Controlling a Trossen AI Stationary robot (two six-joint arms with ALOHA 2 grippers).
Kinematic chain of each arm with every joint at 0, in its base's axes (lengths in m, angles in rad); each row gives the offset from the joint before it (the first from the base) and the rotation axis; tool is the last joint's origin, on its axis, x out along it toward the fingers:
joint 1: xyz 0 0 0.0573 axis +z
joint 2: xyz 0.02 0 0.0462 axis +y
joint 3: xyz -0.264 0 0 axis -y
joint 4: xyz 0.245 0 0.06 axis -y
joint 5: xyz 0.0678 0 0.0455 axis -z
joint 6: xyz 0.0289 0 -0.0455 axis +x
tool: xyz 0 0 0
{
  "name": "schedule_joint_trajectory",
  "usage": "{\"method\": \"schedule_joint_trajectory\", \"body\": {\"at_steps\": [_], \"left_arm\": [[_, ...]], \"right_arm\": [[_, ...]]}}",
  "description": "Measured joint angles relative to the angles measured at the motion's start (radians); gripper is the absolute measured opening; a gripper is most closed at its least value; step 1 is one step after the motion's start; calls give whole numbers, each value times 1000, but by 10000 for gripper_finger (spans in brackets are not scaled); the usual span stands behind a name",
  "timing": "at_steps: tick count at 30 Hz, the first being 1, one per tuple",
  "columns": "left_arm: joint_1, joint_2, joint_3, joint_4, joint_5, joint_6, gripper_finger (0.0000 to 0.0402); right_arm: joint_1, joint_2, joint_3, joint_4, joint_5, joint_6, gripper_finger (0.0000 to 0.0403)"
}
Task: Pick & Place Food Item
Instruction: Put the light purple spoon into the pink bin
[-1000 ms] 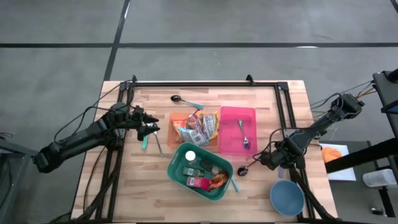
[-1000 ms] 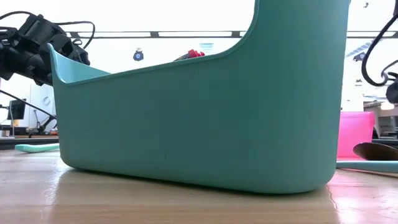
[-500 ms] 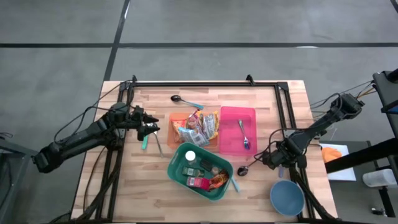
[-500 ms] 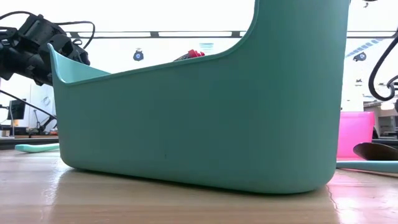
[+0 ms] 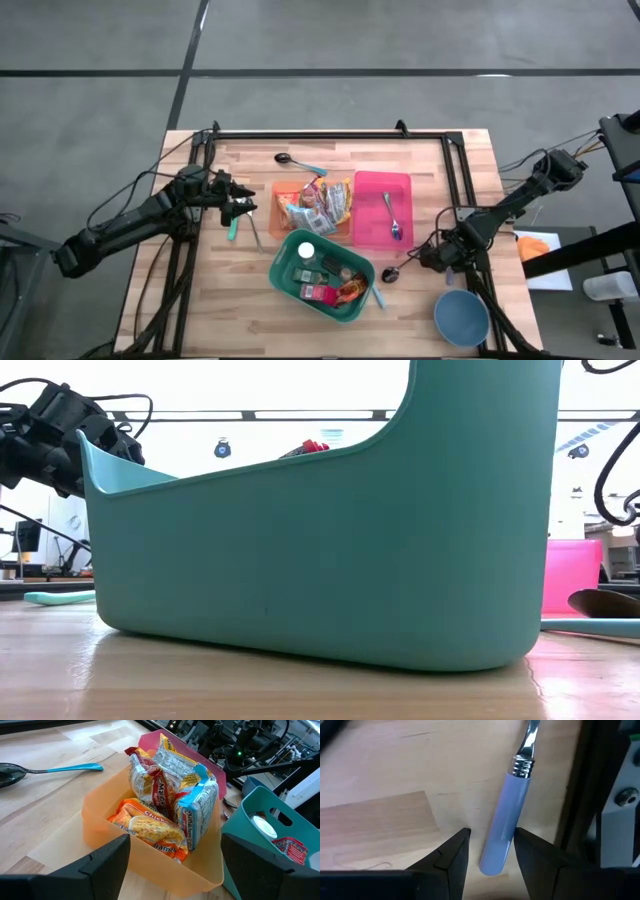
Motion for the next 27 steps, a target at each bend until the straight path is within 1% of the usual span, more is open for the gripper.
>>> {"method": "schedule_joint_trajectory", "body": {"at_steps": [6, 11, 14, 21, 27], "left_arm": [[0, 0, 0, 0, 0, 0, 315], [0, 0, 0, 0, 0, 0, 315], [0, 0, 0, 0, 0, 0, 315], [0, 0, 0, 0, 0, 0, 315], [0, 0, 0, 0, 0, 0, 315]], "right_arm": [[0, 4, 22, -19, 16, 24, 157], [-4, 4, 43, -7, 116, 27, 157], [-4, 4, 44, 31, 174, 23, 157], [-7, 6, 43, 28, 164, 22, 157], [-21, 21, 45, -20, 157, 25, 157]]}}
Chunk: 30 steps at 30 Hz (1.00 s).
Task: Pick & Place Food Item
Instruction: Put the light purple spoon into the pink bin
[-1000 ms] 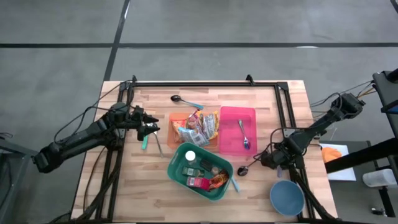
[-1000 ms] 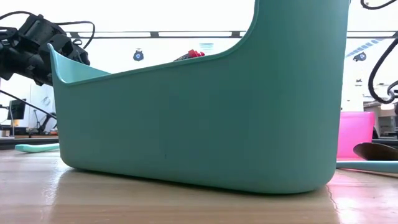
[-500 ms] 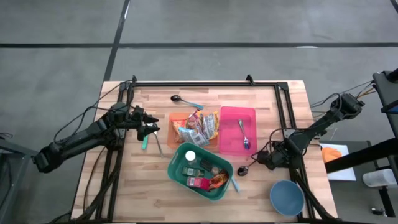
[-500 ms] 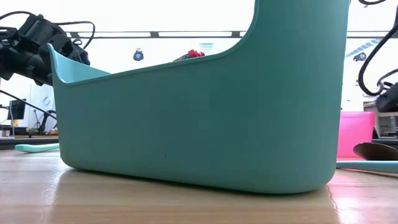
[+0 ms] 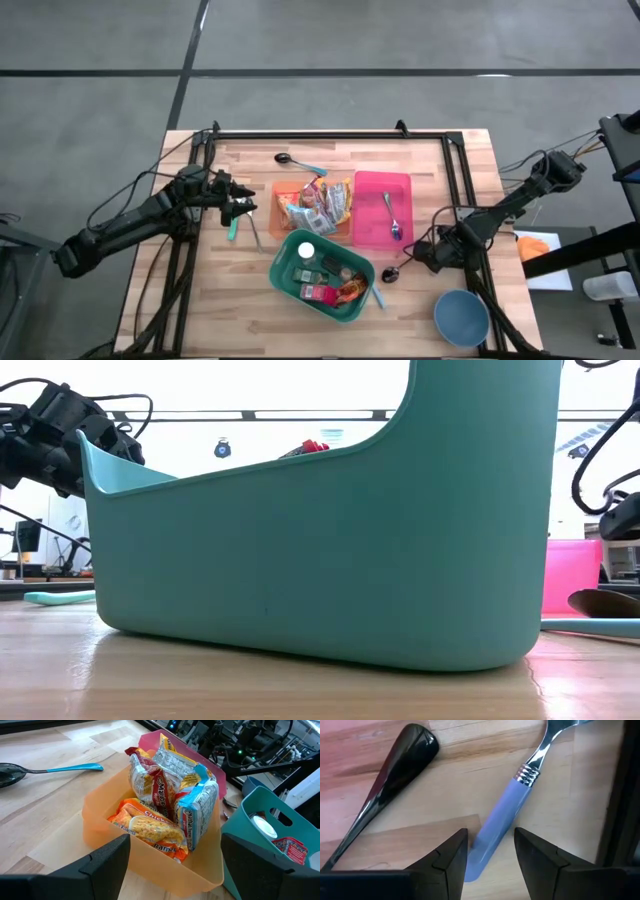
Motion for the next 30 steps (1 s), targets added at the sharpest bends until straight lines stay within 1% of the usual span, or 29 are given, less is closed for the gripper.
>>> {"method": "schedule_joint_trajectory", "body": {"at_steps": [19, 22, 27, 30], "left_arm": [[0, 0, 0, 0, 0, 0, 315], [0, 0, 0, 0, 0, 0, 315], [0, 0, 0, 0, 0, 0, 315], [0, 0, 0, 0, 0, 0, 315]], "right_arm": [[-6, 20, 11, 4, -2, -3, 155], [-6, 21, 11, 10, 1, -5, 136], [-7, 21, 11, 17, 11, -11, 75], [-7, 20, 12, 17, 12, -19, 47]]}}
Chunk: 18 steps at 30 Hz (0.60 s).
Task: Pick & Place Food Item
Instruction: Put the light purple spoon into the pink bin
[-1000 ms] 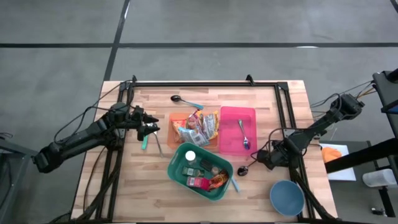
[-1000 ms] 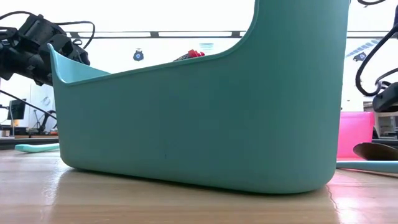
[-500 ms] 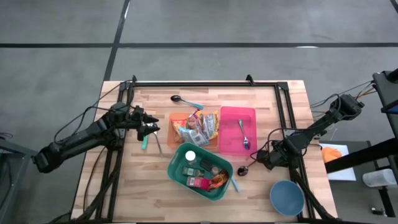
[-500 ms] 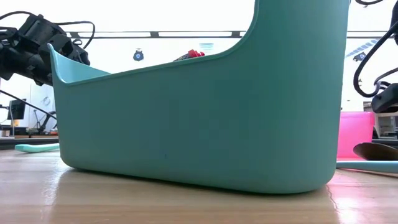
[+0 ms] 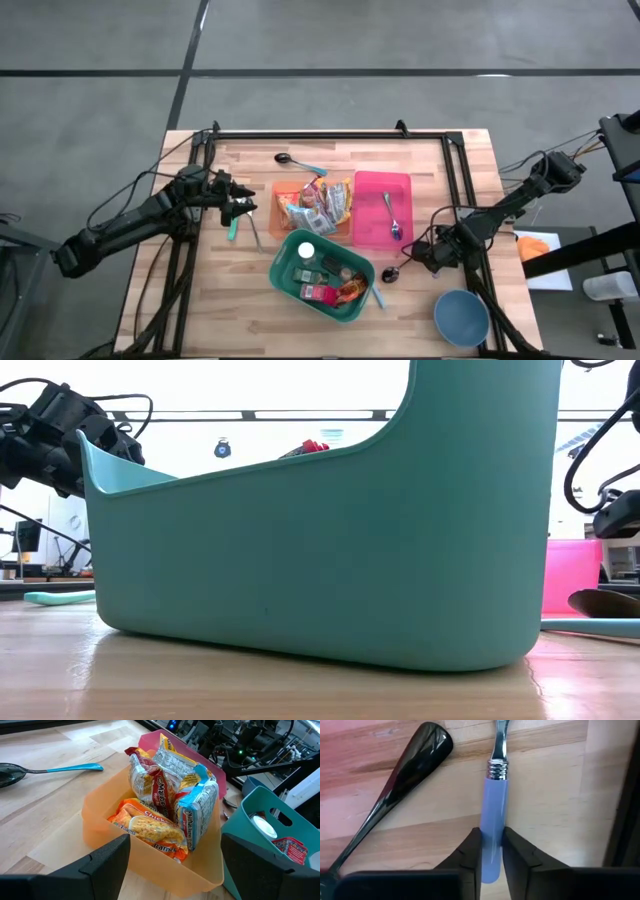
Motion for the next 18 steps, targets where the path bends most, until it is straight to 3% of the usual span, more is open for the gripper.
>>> {"method": "schedule_joint_trajectory", "body": {"at_steps": [18], "left_arm": [[0, 0, 0, 0, 0, 0, 315]], "right_arm": [[1, 0, -1, 8, 0, -2, 67]]}}
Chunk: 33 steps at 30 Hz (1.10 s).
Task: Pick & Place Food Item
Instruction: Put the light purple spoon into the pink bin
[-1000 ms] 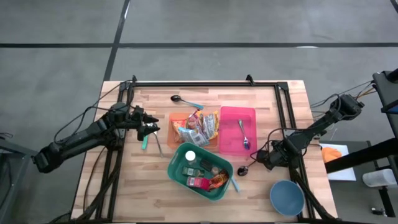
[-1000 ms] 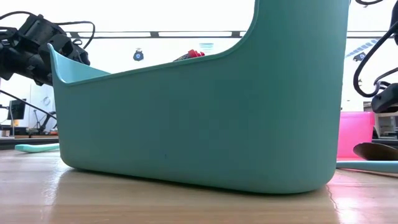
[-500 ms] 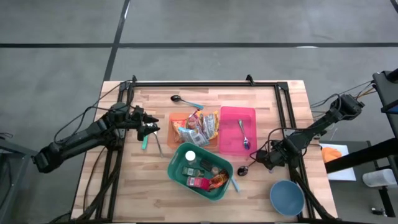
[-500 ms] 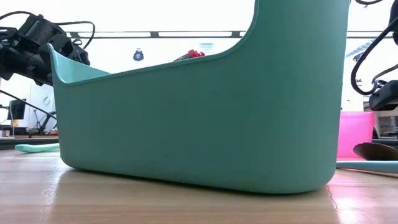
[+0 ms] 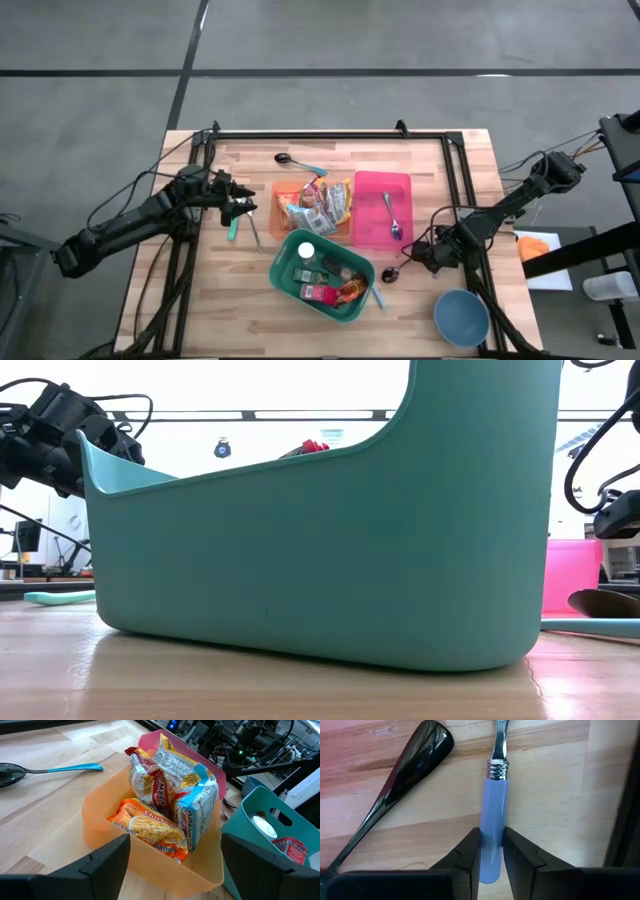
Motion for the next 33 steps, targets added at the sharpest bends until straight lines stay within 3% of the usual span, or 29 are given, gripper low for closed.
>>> {"method": "schedule_joint_trajectory", "body": {"at_steps": [14, 22, 26, 33], "left_arm": [[0, 0, 0, 0, 0, 0, 315], [0, 0, 0, 0, 0, 0, 315], [0, 0, 0, 0, 0, 0, 315], [0, 0, 0, 0, 0, 0, 315]], "right_arm": [[0, 0, 32, -13, 0, -3, 68], [0, 0, 131, -164, 6, -4, 68], [0, -3, 223, -297, 61, -7, 68], [-3, -30, 347, -409, 292, -36, 68]]}}
